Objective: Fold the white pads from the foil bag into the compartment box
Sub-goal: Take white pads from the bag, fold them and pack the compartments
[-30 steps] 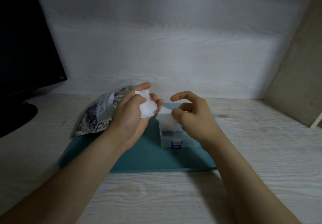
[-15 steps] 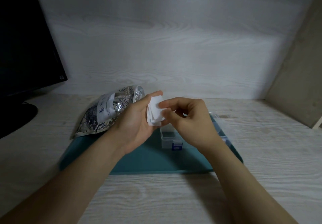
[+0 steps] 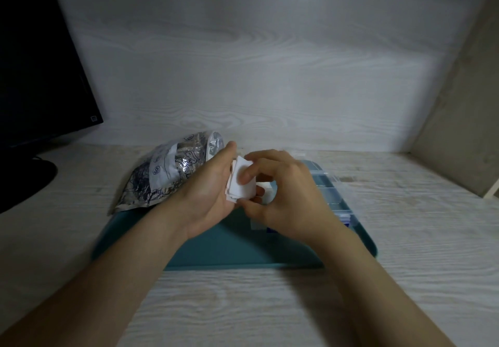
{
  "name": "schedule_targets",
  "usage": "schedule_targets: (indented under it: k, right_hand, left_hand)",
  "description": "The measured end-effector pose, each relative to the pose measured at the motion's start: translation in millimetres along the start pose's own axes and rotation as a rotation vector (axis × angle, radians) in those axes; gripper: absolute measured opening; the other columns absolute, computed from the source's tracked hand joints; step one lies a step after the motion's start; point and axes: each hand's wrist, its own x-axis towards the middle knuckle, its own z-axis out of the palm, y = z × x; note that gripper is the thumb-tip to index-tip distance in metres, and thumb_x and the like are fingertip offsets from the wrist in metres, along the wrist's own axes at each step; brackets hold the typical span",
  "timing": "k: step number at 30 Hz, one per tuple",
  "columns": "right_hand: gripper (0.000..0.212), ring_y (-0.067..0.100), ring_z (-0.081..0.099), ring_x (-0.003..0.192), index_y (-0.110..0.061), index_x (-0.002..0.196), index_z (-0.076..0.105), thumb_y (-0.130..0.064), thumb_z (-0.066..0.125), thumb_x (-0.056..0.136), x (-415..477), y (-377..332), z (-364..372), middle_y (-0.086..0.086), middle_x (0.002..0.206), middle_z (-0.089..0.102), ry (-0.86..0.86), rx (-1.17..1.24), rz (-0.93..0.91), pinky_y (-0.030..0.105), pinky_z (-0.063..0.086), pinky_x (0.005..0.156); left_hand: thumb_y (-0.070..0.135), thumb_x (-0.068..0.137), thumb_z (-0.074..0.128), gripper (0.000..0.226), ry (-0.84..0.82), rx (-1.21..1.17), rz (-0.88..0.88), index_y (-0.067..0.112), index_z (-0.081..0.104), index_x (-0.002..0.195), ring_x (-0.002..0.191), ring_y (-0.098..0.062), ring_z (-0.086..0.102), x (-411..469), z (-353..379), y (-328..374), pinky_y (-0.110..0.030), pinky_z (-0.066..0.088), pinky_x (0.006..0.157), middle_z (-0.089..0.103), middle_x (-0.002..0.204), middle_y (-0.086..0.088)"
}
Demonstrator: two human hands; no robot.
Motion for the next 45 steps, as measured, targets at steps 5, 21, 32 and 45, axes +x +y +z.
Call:
schedule_targets:
  k: [5, 21, 32, 45]
  right_hand:
    - [0.028, 0.006, 0.068, 0.091, -0.022, 0.087, 0.071, -0.029, 0.092, 0.071, -1, -5, -5, -0.011, 0.102, 0.075, 0.077, 0.089, 0.041, 0.012, 0.049, 0.078]
    - [0.025, 0.012, 0.064, 0.089, -0.015, 0.076, 0.063, -0.016, 0.088, 0.075, 1, -7, -2, -0.004, 0.088, 0.070, 0.077, 0.080, -0.059, 0.027, 0.050, 0.081]
    - [0.037, 0.007, 0.067, 0.086, -0.024, 0.086, 0.065, -0.038, 0.096, 0.070, 0, -7, -1, -0.013, 0.086, 0.071, 0.108, 0.055, 0.035, 0.017, 0.049, 0.079]
    - [0.034, 0.008, 0.064, 0.069, -0.019, 0.081, 0.062, -0.020, 0.093, 0.067, -2, -14, -5, -0.013, 0.072, 0.065, 0.011, 0.164, 0.039, 0.009, 0.043, 0.065]
  left_hand:
    - [0.037, 0.114, 0.032, 0.052, 0.059, 0.030, -0.007, 0.001, 0.064, 0.132, 0.089, -0.026, 0.072, -2, -3, 1, -0.038, 0.056, 0.083, 0.072, 0.111, -0.018]
    - [0.034, 0.114, 0.039, 0.043, 0.074, -0.029, -0.038, 0.009, 0.070, 0.129, 0.075, -0.016, 0.061, 0, -2, -1, -0.030, 0.048, 0.076, 0.067, 0.095, -0.007]
    - [0.034, 0.114, 0.042, 0.043, 0.074, 0.015, -0.024, 0.001, 0.065, 0.129, 0.093, -0.023, 0.066, 2, -7, -4, -0.031, 0.053, 0.082, 0.069, 0.109, -0.014]
    - [0.047, 0.113, 0.038, 0.055, -0.061, 0.052, -0.038, 0.004, 0.070, 0.103, 0.090, -0.026, 0.065, 2, -9, -3, -0.039, 0.054, 0.088, 0.067, 0.101, -0.016]
